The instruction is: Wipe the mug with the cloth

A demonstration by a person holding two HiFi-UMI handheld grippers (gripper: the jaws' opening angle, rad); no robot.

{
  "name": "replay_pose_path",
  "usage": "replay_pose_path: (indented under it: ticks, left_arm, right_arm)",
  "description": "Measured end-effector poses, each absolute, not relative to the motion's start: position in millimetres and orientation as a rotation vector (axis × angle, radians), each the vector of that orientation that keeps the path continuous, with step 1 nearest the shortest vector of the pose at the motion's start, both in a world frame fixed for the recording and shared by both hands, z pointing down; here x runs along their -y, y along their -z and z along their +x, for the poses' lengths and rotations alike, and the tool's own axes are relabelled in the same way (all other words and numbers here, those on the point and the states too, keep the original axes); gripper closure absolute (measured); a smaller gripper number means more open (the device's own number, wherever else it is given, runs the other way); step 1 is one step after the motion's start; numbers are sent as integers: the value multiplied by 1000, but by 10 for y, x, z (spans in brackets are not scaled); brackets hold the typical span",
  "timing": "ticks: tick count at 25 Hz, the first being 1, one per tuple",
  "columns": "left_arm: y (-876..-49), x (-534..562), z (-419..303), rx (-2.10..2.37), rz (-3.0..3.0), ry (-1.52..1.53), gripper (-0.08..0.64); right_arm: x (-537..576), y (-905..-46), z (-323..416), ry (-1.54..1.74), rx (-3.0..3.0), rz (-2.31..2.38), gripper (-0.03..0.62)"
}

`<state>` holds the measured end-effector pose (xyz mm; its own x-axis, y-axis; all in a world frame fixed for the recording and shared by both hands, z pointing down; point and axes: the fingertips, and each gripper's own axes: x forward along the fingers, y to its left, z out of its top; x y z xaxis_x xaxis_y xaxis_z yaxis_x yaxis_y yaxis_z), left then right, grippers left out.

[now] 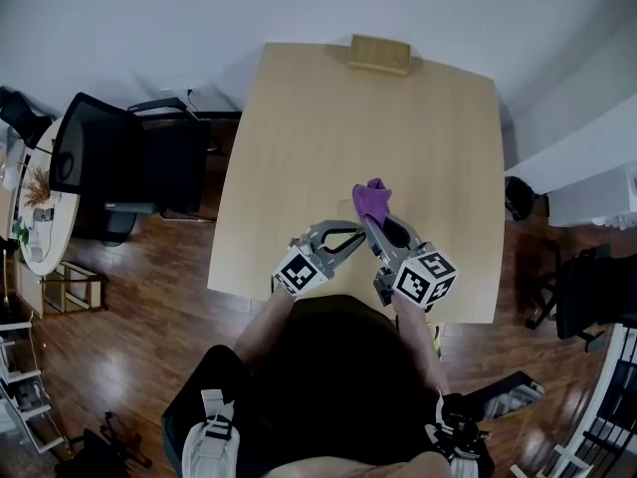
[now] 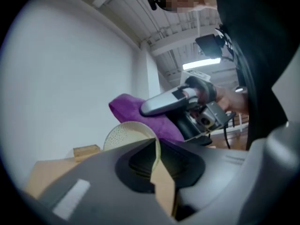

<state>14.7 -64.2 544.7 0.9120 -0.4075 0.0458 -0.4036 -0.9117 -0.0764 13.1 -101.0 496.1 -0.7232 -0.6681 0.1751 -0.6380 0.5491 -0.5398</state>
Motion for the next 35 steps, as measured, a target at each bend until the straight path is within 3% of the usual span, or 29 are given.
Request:
replay_pose_path:
  ticks: [5, 10, 13, 19, 28, 35]
  left_arm:
    - [-5507, 683, 137, -627, -2968, 137, 517]
    - [-5482, 554, 150, -565, -2864, 197, 517]
    - [-5493, 474, 190, -503, -2794, 252, 517]
    - [-5598, 384, 296, -391, -2734, 354, 515]
    - [-5711, 547, 82, -512, -2817, 350, 517]
    - [-5574, 460, 50, -455, -2738, 368, 517]
  right_arm:
    - [842, -4810, -116, 922, -2814, -915, 532]
    - [1259, -4794, 922, 950, -2489, -1291, 532]
    - [1339, -4931, 1155, 989, -2443, -1364, 532]
    - [1216, -5203, 632, 1131, -2549, -1213, 532]
    - [847, -4842, -118, 1088, -2745, -836, 532]
    - [1358, -4867, 931, 1052, -2466, -1220, 531]
